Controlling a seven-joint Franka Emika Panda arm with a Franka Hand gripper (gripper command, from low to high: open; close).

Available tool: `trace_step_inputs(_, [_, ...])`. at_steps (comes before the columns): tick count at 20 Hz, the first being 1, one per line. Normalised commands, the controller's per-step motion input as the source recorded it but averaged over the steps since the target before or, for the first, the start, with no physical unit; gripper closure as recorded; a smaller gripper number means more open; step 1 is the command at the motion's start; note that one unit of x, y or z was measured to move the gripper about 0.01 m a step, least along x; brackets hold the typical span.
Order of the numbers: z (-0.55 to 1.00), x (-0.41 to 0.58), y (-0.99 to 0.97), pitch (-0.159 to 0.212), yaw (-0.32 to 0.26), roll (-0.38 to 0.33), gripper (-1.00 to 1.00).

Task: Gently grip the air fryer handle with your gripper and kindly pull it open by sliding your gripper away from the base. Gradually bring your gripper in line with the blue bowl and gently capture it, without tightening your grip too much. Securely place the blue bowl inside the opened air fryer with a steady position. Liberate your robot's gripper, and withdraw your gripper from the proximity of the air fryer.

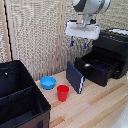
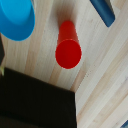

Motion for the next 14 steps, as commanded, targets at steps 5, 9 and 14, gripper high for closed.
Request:
trace_step_inputs(5, [0.0, 0.409, 0.19, -0.006, 0.262, 0.0, -1.0])
trace_step_inputs(9, [-0.04, 0.374, 0.33, -0.014, 0.229, 0.0, -1.0])
trace_step_inputs(14, [-0.22, 0.276, 0.49, -0.003, 0.188, -0.02, -1.0])
